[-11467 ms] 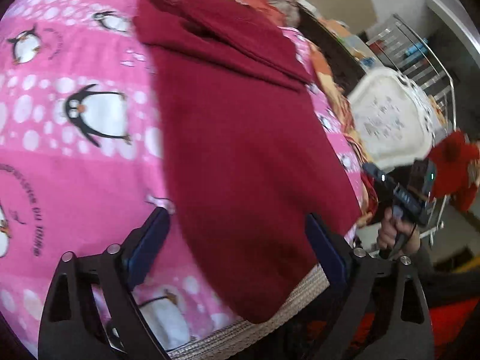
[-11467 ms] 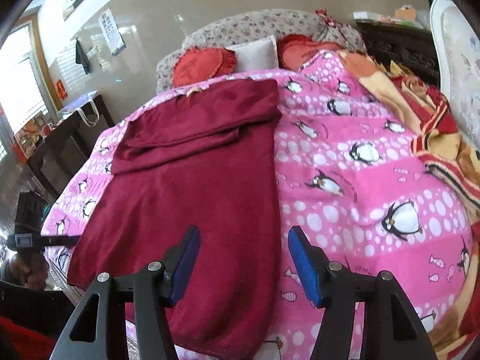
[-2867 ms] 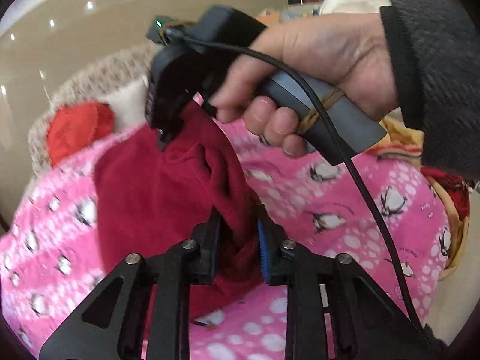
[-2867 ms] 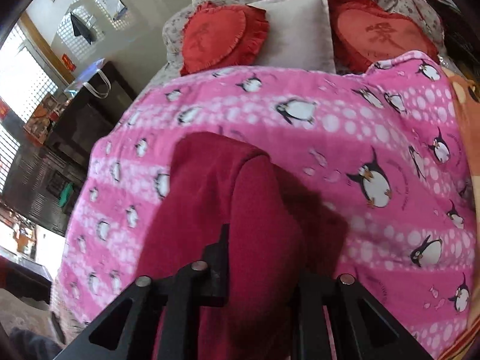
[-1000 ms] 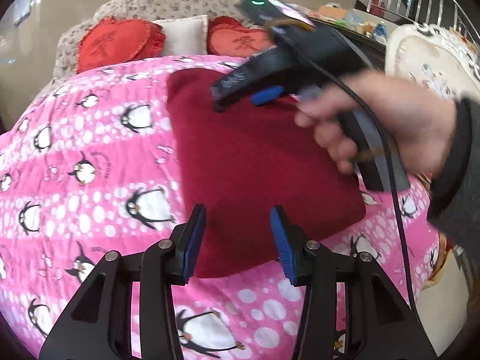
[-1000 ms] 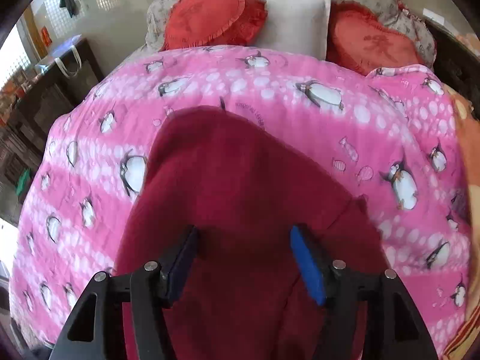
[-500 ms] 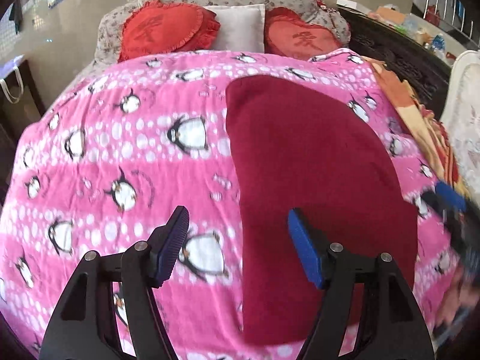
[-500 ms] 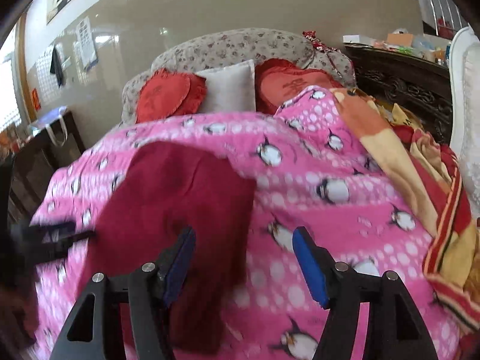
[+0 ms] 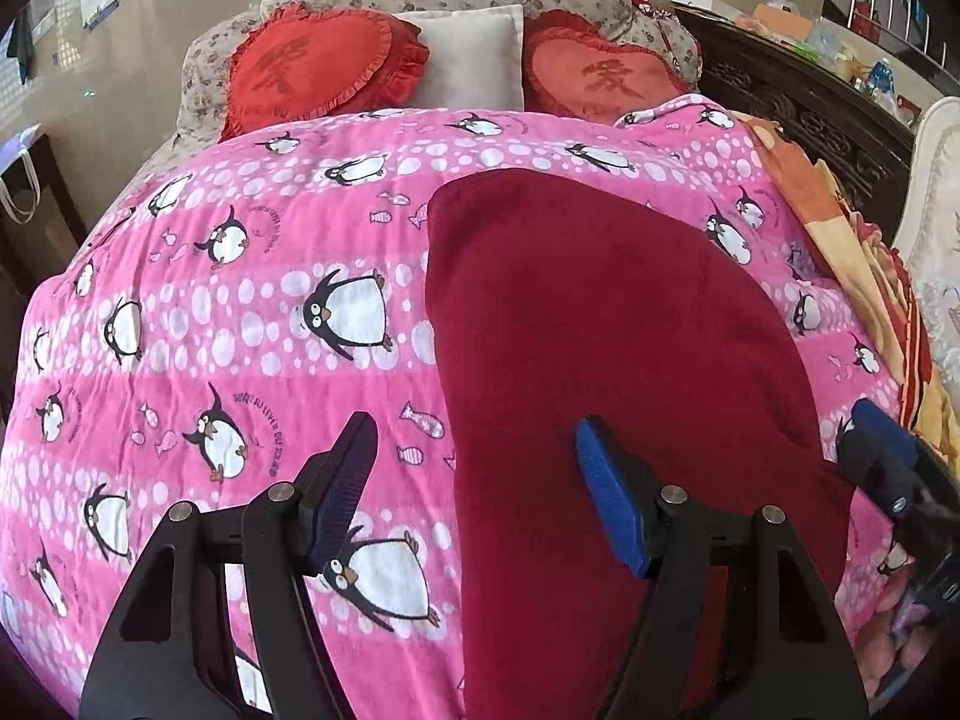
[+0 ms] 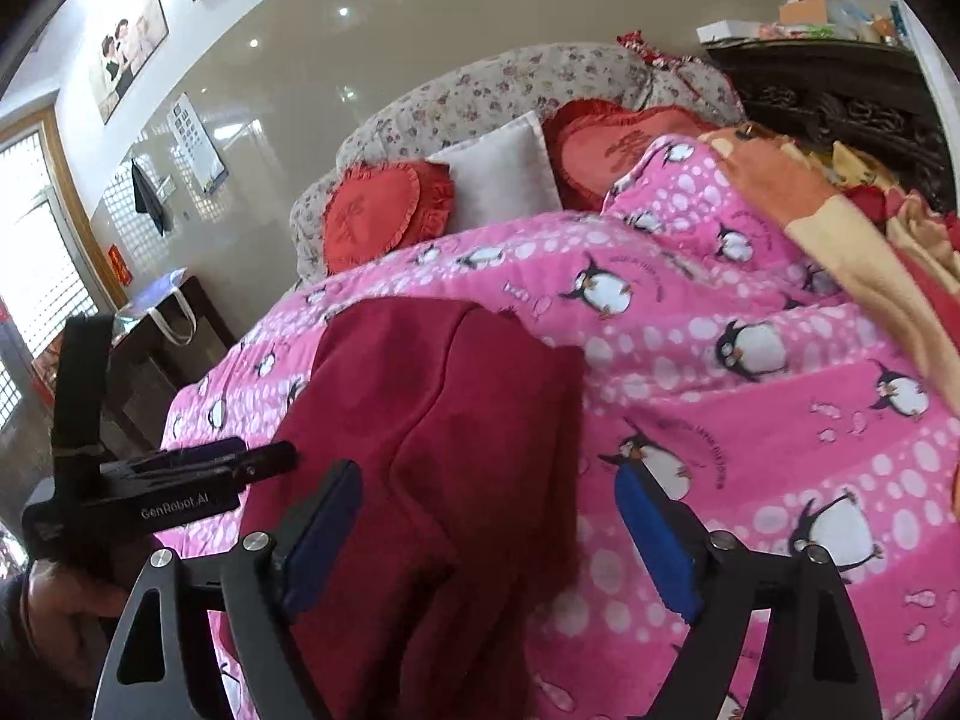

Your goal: Fold small clothes

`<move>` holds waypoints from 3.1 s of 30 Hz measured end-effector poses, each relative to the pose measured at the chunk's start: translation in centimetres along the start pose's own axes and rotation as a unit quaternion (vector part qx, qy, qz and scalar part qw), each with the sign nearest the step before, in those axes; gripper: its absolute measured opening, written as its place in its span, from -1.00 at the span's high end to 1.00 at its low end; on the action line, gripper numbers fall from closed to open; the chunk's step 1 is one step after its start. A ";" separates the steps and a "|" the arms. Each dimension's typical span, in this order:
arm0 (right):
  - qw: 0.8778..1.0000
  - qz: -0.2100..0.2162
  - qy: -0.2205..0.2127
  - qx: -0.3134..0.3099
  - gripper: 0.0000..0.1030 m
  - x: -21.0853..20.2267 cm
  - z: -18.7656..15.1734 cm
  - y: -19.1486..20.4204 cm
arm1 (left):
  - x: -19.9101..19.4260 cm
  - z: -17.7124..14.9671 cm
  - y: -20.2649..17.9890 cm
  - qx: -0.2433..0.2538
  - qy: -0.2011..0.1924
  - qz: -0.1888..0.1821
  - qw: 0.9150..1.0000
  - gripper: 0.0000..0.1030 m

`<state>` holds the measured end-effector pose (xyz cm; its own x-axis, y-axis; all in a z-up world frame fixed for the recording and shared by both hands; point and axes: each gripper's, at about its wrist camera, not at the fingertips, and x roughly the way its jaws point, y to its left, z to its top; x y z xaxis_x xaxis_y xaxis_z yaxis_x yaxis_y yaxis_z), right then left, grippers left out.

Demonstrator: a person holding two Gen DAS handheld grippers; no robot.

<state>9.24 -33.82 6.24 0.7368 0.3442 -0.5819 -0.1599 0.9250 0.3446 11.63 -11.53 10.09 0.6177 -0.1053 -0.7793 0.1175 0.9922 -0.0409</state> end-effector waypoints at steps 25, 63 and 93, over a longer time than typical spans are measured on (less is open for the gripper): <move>0.969 0.191 0.051 0.145 -0.88 4.9 -3.0 -5.3 | 6.2 -2.4 6.0 -0.197 0.056 -0.326 0.923 -0.61; 0.992 0.106 0.052 0.043 -0.52 5.5 -3.7 -2.7 | 6.9 -4.3 3.5 -0.140 -0.026 -0.323 0.936 -0.63; 0.993 0.096 0.050 0.047 -0.56 5.5 -3.9 -2.6 | 6.9 -4.2 3.9 -0.139 -0.027 -0.326 0.935 -0.63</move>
<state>11.11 -33.69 -0.74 0.6296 0.5310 -0.5671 -0.2250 0.8233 0.5212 13.12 -8.14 1.93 0.5244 -0.6892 -0.5001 0.2805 0.6943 -0.6628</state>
